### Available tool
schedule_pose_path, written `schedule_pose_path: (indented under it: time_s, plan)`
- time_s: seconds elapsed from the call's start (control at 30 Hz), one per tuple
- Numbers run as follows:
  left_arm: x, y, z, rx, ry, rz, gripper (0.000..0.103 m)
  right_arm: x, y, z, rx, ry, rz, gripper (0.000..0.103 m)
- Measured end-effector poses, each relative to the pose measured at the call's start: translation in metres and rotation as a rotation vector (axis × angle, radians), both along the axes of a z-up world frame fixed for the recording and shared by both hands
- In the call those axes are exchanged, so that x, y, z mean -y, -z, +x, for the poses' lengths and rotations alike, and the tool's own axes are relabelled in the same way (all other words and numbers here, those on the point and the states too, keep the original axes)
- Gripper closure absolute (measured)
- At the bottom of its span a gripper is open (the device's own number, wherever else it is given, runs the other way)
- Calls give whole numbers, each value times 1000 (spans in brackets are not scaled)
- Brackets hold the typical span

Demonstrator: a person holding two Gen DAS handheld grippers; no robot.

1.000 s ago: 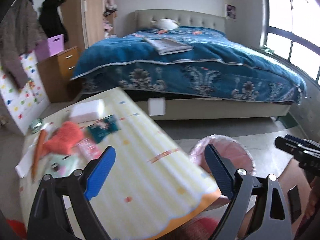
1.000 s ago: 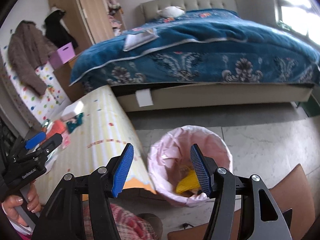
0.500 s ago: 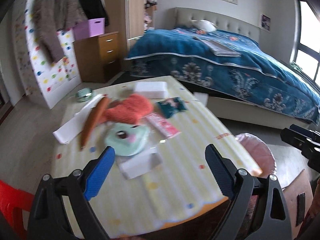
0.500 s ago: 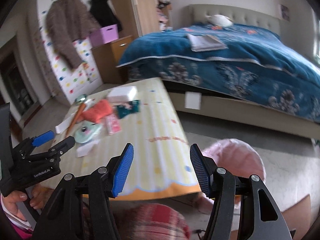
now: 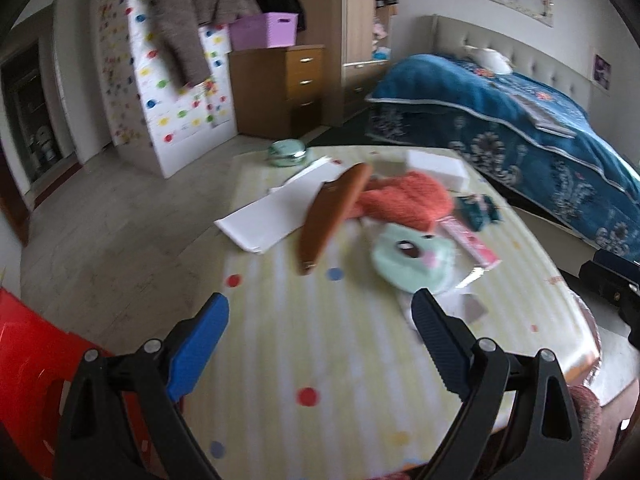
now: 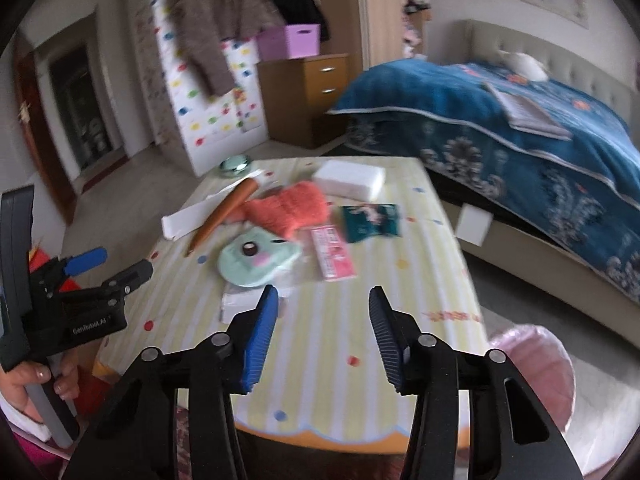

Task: Collect trash
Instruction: 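Move both tools back over the table, then grasp the green face pad with the right gripper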

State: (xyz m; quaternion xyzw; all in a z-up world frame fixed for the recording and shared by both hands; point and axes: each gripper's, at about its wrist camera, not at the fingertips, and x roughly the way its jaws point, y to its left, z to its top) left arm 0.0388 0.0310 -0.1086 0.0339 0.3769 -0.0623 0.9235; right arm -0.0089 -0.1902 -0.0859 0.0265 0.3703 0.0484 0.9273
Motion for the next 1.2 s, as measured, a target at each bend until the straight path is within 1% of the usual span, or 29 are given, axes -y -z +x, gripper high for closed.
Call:
schedule_pose_path:
  time_s: [0.17,0.2,0.3,0.43,0.47,0.6,0.73,0.83,0.93,1.0,1.03,1.1,1.17,1.2]
  plan:
    - [-15,11,17,-20,-39,23,13,-32,19,32,-29,-82,-12,55]
    - [-17,13,19,-22,-43,27,13,-37,22,38,-35,-97,-15,53]
    - [-20,18,32,-33,-55,39,13,-50,33,57,-51,-138,-14,45]
    - [-19,23,49,-41,-64,52,13,-63,47,79,-74,-182,-5,39]
    - [-19,25,55,-44,-66,54,13,-66,51,83,-79,-189,-12,38]
    - [-18,28,66,-52,-71,59,13,-75,65,104,-99,-202,-36,28]
    - [-18,31,71,-60,-71,65,13,-84,79,122,-142,-218,-59,28]
    - [-18,32,70,-65,-72,62,13,-88,86,126,-167,-234,-79,28]
    - [-18,32,68,-68,-71,61,13,-88,88,125,-159,-241,-90,35]
    - [-19,31,64,-69,-73,56,13,-89,89,123,-154,-255,-89,46]
    - [-19,30,62,-70,-75,52,13,-89,89,121,-151,-261,-92,48]
    - [-20,28,58,-69,-78,49,13,-92,89,119,-150,-274,-99,57]
    - [-20,25,53,-65,-82,50,13,-93,88,116,-146,-279,-100,63]
    - [-21,23,50,-61,-83,51,13,-92,87,117,-146,-281,-90,71]
